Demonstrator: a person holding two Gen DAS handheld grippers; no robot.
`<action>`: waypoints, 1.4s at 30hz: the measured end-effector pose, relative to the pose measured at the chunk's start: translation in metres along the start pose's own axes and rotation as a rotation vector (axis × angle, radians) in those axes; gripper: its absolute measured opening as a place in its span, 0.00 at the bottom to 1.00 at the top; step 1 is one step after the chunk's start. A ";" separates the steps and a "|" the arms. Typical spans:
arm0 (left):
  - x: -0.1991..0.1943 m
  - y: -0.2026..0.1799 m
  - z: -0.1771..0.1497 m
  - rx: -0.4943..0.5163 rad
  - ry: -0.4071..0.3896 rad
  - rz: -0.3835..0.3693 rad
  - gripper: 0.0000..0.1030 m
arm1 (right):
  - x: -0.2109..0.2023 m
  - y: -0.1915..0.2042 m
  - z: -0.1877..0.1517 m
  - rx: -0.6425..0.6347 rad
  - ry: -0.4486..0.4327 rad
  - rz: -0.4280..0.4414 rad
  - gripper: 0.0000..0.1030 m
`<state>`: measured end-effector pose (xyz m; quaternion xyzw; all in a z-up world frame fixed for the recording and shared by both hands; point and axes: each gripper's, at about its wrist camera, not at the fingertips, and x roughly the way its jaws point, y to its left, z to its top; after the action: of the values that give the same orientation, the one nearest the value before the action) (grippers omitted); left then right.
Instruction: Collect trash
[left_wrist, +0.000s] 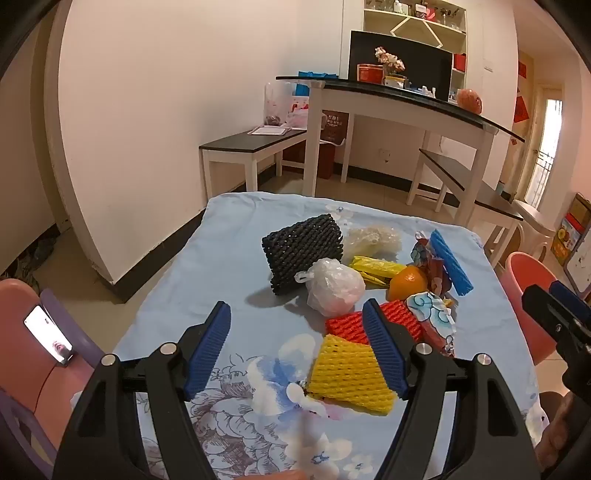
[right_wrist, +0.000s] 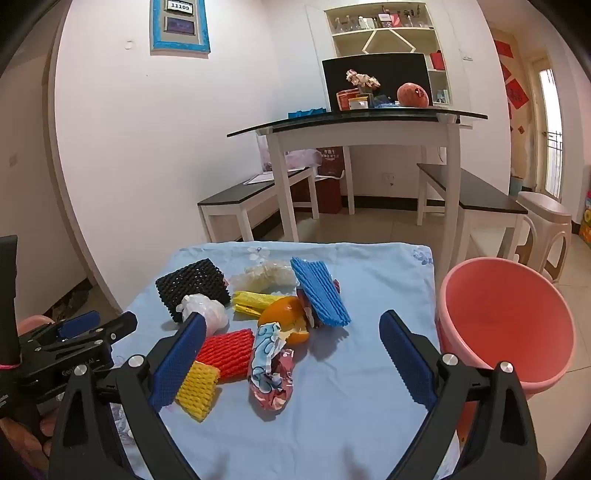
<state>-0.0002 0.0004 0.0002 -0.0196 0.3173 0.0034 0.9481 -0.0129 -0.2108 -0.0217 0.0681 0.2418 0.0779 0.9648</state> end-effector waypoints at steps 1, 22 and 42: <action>0.000 0.000 0.000 -0.001 0.001 0.001 0.72 | 0.001 0.000 0.000 0.001 -0.003 0.002 0.91; 0.003 0.001 0.001 -0.017 0.010 -0.007 0.72 | -0.005 -0.005 0.001 0.007 -0.022 -0.012 0.90; 0.003 -0.001 -0.004 -0.030 0.011 -0.013 0.72 | -0.002 -0.003 -0.002 0.006 -0.026 -0.016 0.89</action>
<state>-0.0004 -0.0009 -0.0041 -0.0357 0.3224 0.0019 0.9459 -0.0156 -0.2135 -0.0230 0.0702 0.2300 0.0688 0.9682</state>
